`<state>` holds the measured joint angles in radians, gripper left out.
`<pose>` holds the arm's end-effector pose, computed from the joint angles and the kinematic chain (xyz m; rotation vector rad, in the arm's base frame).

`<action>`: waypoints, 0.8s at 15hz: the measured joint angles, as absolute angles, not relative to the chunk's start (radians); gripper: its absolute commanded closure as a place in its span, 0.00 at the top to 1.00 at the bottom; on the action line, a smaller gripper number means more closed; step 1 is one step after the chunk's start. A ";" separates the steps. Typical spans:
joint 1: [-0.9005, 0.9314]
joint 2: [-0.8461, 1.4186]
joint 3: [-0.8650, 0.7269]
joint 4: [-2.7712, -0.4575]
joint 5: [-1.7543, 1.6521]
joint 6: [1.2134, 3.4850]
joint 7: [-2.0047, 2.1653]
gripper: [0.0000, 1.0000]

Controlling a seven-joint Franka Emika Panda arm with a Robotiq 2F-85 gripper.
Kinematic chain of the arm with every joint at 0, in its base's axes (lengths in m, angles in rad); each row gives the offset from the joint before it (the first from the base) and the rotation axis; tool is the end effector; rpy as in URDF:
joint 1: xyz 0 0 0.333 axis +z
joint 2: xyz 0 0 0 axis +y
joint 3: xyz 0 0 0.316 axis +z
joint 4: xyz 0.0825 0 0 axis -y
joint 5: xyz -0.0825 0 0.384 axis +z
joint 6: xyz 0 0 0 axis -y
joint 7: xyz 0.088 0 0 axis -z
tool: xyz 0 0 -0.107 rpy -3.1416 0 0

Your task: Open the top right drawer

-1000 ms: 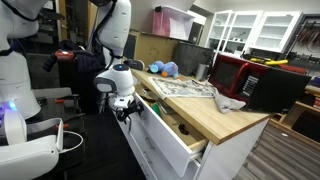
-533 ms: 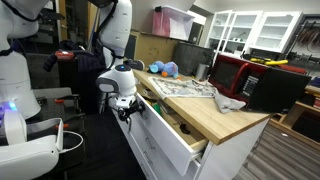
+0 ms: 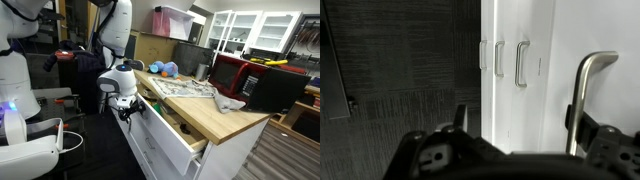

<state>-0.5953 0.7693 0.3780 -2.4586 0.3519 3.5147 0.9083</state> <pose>0.4337 -0.1089 0.0507 -1.9894 2.0765 -0.3005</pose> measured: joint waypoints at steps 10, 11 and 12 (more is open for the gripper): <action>-0.896 0.744 0.566 -2.431 0.142 3.462 0.949 1.00; -0.953 0.735 0.605 -2.440 0.116 3.461 0.949 1.00; -1.009 0.728 0.644 -2.449 0.092 3.461 0.949 1.00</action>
